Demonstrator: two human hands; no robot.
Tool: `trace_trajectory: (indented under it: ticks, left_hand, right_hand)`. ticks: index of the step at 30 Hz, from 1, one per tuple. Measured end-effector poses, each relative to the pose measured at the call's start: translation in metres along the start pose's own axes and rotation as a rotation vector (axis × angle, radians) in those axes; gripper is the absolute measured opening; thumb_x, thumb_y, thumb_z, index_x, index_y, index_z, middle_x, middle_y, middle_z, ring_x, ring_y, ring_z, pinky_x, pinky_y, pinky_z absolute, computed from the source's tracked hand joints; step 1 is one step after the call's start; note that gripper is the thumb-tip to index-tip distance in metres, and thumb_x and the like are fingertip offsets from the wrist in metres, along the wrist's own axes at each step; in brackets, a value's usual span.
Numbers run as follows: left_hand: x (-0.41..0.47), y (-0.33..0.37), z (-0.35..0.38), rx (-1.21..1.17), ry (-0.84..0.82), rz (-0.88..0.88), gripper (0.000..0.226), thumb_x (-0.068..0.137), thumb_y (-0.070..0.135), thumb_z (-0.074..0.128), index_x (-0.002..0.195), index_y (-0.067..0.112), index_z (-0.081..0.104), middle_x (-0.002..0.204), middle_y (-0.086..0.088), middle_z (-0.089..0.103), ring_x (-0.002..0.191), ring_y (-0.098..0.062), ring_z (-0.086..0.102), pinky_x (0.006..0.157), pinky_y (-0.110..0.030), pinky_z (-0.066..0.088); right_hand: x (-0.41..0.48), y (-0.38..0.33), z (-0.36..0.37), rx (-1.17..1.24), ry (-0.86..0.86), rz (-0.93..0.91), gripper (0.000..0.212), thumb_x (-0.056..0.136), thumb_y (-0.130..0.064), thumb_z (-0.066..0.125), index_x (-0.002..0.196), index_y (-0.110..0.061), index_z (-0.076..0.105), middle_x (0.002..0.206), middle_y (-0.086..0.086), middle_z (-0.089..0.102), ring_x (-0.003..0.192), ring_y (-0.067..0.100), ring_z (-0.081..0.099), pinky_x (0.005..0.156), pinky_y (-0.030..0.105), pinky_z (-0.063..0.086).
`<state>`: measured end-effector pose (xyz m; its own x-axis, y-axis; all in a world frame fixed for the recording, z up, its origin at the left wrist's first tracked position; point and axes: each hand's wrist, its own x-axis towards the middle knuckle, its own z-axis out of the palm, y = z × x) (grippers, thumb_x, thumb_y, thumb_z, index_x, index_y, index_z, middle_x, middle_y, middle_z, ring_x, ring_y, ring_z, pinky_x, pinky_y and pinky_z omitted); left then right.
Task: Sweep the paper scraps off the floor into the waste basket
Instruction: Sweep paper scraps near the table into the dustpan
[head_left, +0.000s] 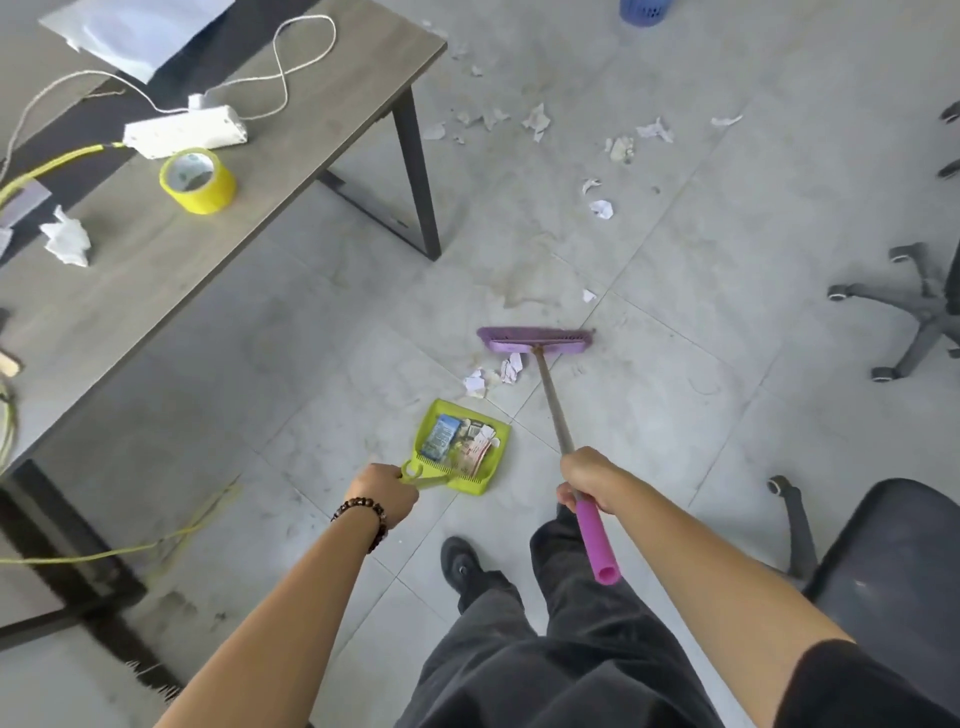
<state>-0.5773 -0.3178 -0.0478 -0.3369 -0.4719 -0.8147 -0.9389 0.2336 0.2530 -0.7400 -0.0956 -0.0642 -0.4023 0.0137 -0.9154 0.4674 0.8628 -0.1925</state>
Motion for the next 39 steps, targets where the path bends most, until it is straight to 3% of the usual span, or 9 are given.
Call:
trace_trajectory:
  ticks: [3,6,8,11,14,17,24,33,39]
  left_hand:
    - [0.003,0.002,-0.002,0.030,0.028,-0.011,0.019,0.077,0.008,0.051,0.087,0.007,0.068,0.057,-0.002,0.046,0.046,-0.021,0.039,0.046,-0.018,0.033]
    - [0.005,0.007,-0.003,0.054,0.034,-0.012,0.011,0.077,0.007,0.050,0.077,0.013,0.060,0.058,-0.003,0.045,0.048,-0.022,0.039,0.047,-0.020,0.033]
    - [0.005,0.011,-0.005,0.075,0.031,0.000,0.009,0.076,0.007,0.050,0.071,0.012,0.055,0.057,-0.003,0.044,0.048,-0.022,0.039,0.048,-0.021,0.034]
    - [0.004,0.017,-0.007,0.078,0.033,0.007,0.009,0.076,0.007,0.048,0.069,0.009,0.052,0.058,-0.006,0.047,0.048,-0.022,0.042,0.047,-0.020,0.037]
    - [0.003,0.017,-0.005,0.045,0.017,0.019,0.010,0.077,0.010,0.049,0.067,0.009,0.050,0.055,-0.007,0.046,0.046,-0.022,0.040,0.049,-0.020,0.036]
    - [-0.002,0.016,-0.006,0.021,-0.003,0.043,0.012,0.079,0.015,0.050,0.068,0.009,0.048,0.054,-0.008,0.046,0.044,-0.022,0.040,0.046,-0.020,0.035]
    - [-0.006,0.032,-0.013,0.000,-0.037,0.106,0.008,0.079,0.011,0.048,0.073,0.006,0.048,0.055,-0.011,0.046,0.043,-0.021,0.039,0.045,-0.021,0.033]
    - [0.006,0.094,-0.020,0.010,-0.044,0.167,0.012,0.076,0.003,0.042,0.069,0.011,0.047,0.055,-0.008,0.038,0.044,-0.018,0.030,0.046,-0.018,0.026]
    - [0.019,0.135,-0.019,0.023,-0.013,0.114,0.018,0.079,0.005,0.046,0.080,0.013,0.062,0.057,-0.004,0.038,0.043,-0.019,0.031,0.043,-0.018,0.027]
  right_hand:
    - [-0.015,0.006,0.016,-0.221,0.015,-0.042,0.033,0.081,0.001,0.042,0.112,0.003,0.054,0.080,0.015,0.067,0.054,0.024,0.062,0.048,0.025,0.043]
    - [-0.040,0.011,0.024,-0.462,-0.061,-0.068,0.017,0.079,0.012,0.057,0.075,-0.004,0.052,0.105,0.013,0.054,0.078,0.026,0.059,0.062,0.029,0.053]
    - [-0.051,0.015,0.019,-0.507,-0.136,-0.074,0.024,0.081,0.008,0.057,0.068,-0.009,0.045,0.096,0.012,0.051,0.075,0.024,0.057,0.066,0.031,0.052]
    - [-0.061,0.019,-0.003,-0.481,-0.197,-0.073,0.018,0.073,0.006,0.057,0.074,-0.010,0.051,0.085,0.010,0.055,0.063,0.021,0.053,0.050,0.025,0.043]
    - [-0.068,0.011,-0.035,-0.223,-0.241,-0.034,0.008,0.081,-0.011,0.063,0.076,-0.013,0.057,0.065,0.002,0.052,0.048,0.013,0.049,0.046,0.023,0.039]
    - [-0.078,0.001,-0.070,0.088,-0.342,0.178,0.029,0.096,-0.019,0.053,0.070,-0.012,0.045,0.045,-0.006,0.037,0.029,0.003,0.034,0.032,0.012,0.029]
    - [-0.106,-0.003,-0.089,0.444,-0.332,0.165,0.029,0.098,-0.024,0.053,0.071,-0.014,0.046,0.047,-0.007,0.041,0.030,0.000,0.038,0.028,0.010,0.032]
    - [-0.085,-0.003,-0.116,0.624,-0.188,-0.031,0.014,0.097,-0.010,0.050,0.083,-0.008,0.049,0.043,-0.005,0.036,0.028,0.003,0.033,0.028,0.012,0.027]
    - [-0.021,-0.027,-0.164,0.439,-0.028,-0.167,0.014,0.084,-0.012,0.052,0.083,-0.001,0.059,0.043,0.004,0.047,0.034,0.014,0.040,0.041,0.024,0.034]
